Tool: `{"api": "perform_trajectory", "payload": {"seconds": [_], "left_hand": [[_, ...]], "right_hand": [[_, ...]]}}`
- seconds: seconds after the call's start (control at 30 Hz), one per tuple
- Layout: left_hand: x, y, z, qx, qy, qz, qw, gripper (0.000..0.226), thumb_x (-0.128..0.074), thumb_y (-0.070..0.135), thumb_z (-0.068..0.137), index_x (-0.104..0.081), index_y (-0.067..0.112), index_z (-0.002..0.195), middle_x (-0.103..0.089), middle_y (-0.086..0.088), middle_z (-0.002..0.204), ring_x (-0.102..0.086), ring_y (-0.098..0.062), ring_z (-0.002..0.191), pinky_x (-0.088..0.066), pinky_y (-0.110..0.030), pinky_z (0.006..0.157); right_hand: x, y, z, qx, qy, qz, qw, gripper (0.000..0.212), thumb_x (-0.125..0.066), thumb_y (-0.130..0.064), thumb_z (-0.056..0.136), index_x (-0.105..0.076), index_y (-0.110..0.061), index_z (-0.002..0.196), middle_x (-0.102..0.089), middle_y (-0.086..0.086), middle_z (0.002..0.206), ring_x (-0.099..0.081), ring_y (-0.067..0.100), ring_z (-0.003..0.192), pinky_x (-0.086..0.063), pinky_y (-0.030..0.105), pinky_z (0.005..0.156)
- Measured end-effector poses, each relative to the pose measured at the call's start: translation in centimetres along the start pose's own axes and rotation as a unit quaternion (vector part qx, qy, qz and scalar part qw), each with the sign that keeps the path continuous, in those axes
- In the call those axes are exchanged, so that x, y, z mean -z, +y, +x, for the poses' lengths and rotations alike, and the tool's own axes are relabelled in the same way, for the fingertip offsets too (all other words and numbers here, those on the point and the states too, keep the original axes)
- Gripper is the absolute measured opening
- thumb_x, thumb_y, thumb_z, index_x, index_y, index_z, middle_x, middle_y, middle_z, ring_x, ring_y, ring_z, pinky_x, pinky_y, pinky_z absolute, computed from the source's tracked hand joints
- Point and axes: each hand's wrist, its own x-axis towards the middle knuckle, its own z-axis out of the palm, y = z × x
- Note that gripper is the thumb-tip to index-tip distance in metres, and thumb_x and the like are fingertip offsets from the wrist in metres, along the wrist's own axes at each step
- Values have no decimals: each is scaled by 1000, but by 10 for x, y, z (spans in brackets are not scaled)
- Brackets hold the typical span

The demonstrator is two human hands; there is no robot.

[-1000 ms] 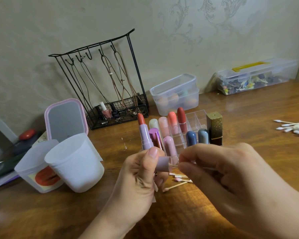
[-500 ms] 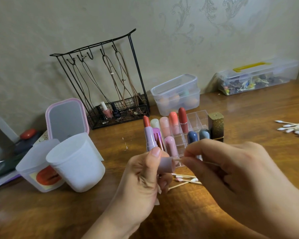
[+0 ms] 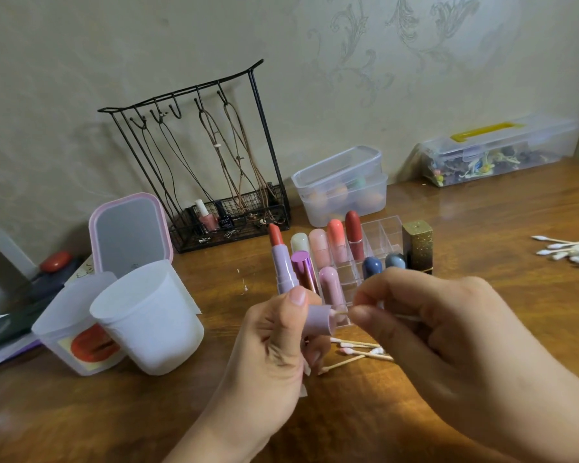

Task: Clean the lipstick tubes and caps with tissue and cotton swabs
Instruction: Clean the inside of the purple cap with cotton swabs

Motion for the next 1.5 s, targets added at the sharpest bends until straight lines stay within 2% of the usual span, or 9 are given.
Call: {"api": "perform_trajectory", "payload": {"seconds": [0.2, 0.33, 0.53, 0.7, 0.8, 1.0, 1.17, 1.33, 1.5], "left_hand": [[-1, -1, 2, 20, 14, 8, 1000, 33, -41, 59, 61, -69, 42, 55, -57, 5, 48, -52, -2, 43, -40, -17, 41], [-1, -7, 3, -18, -36, 47, 998, 53, -39, 66, 73, -68, 22, 68, -55, -1, 55, -53, -9, 50, -40, -19, 43], [-1, -3, 1, 4, -3, 28, 1000, 40, -38, 62, 60, -70, 38, 59, -51, 6, 45, -47, 0, 39, -38, -15, 40], [-3, -2, 1, -31, -14, 17, 999, 44, -37, 58, 69, -68, 30, 57, -48, 2, 44, -44, -2, 40, -36, -14, 39], [-2, 1, 0, -20, 1, 32, 999, 39, -33, 59, 66, -67, 42, 55, -51, 5, 44, -46, -2, 39, -35, -14, 38], [-2, 5, 0, -24, 13, -5, 1000, 36, -38, 53, 66, -66, 41, 48, -49, 0, 39, -45, -1, 36, -36, -15, 38], [5, -5, 6, -41, -6, 8, 999, 50, -38, 68, 72, -68, 30, 59, -55, 2, 53, -54, -2, 47, -42, -14, 42], [4, -6, 4, -57, -34, 65, 996, 45, -32, 59, 70, -70, 34, 64, -51, 12, 47, -50, 4, 47, -39, -10, 43], [6, -11, 6, -76, -40, 80, 993, 45, -34, 56, 78, -70, 32, 64, -53, 7, 52, -51, 2, 48, -38, -10, 43]], "right_hand": [[-4, 0, -2, -41, -45, -62, 996, 15, -54, -49, 85, -61, -35, 83, -49, -16, 49, -50, 4, 49, -39, 16, 41], [-2, -4, 2, -21, -59, -1, 998, 15, -61, -40, 89, -61, -37, 75, -50, -25, 51, -51, -1, 49, -35, 7, 46], [-7, -3, -1, -65, -36, -43, 996, 26, -48, -60, 87, -56, -42, 70, -53, -13, 53, -54, 10, 52, -39, 20, 41], [-2, -11, 3, -53, -114, 45, 991, 34, -56, -34, 95, -55, -40, 62, -55, -19, 56, -55, 2, 56, -36, 8, 52], [2, -12, 4, -45, -92, 48, 994, 26, -50, -38, 96, -58, -36, 71, -56, -19, 60, -55, 5, 60, -38, 11, 52], [4, -4, 3, -10, -43, -81, 996, 24, -40, -41, 96, -58, -31, 83, -44, -19, 55, -47, 1, 52, -33, 8, 46], [-1, -4, 0, 21, -141, -84, 986, 19, -46, -37, 95, -53, -30, 79, -46, -14, 56, -46, 6, 48, -36, 16, 46], [-3, 3, 2, -11, -76, -63, 995, 14, -54, -34, 93, -64, -31, 84, -48, -21, 54, -51, 2, 50, -34, 9, 45], [-7, -3, 0, -1, -152, -54, 987, 18, -47, -38, 91, -58, -34, 78, -52, -15, 57, -54, 7, 52, -45, 22, 49]]}}
